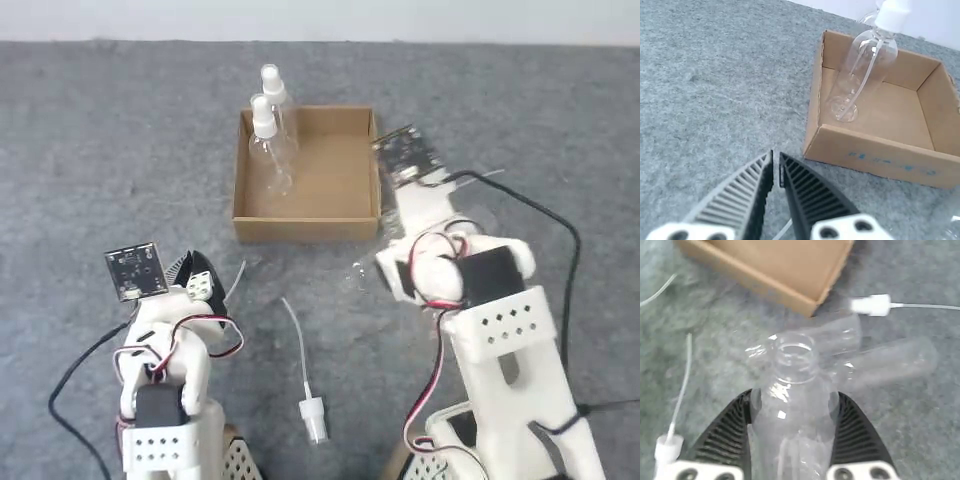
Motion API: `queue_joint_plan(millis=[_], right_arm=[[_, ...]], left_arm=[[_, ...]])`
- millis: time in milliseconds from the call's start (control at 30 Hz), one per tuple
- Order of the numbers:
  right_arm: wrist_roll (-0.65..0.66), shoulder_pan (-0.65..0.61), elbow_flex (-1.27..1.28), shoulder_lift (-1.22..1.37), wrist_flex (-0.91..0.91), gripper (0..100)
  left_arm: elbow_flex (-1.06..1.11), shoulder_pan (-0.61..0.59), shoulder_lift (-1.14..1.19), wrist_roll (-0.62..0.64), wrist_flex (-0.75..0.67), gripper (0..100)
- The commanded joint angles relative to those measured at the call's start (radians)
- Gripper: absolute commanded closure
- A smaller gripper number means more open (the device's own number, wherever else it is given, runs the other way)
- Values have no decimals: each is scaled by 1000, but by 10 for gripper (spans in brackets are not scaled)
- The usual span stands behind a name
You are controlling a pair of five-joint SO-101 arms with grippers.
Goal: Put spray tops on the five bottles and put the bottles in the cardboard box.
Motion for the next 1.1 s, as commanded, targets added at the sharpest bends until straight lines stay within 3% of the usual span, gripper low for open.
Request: queue_joint_plan(millis=[0, 133, 300, 533, 800, 1067], right_arm=[[-15, 99, -6, -47, -44, 991], [-17, 148, -5, -41, -61, 991], [-87, 153, 41, -47, -111, 991], [-94, 148, 54, -36, -127, 991], [-97, 154, 54, -36, -127, 991], [-100, 205, 52, -45, -128, 991]], left_arm=[[-90, 6, -14, -31, 68, 988], [-177, 11, -14, -204, 189, 988], [-234, 5, -14, -408, 224, 979], [-341, 3, -6, -443, 333, 912], [-483, 11, 14, -628, 474, 909], [-636, 14, 354, -835, 508, 908]])
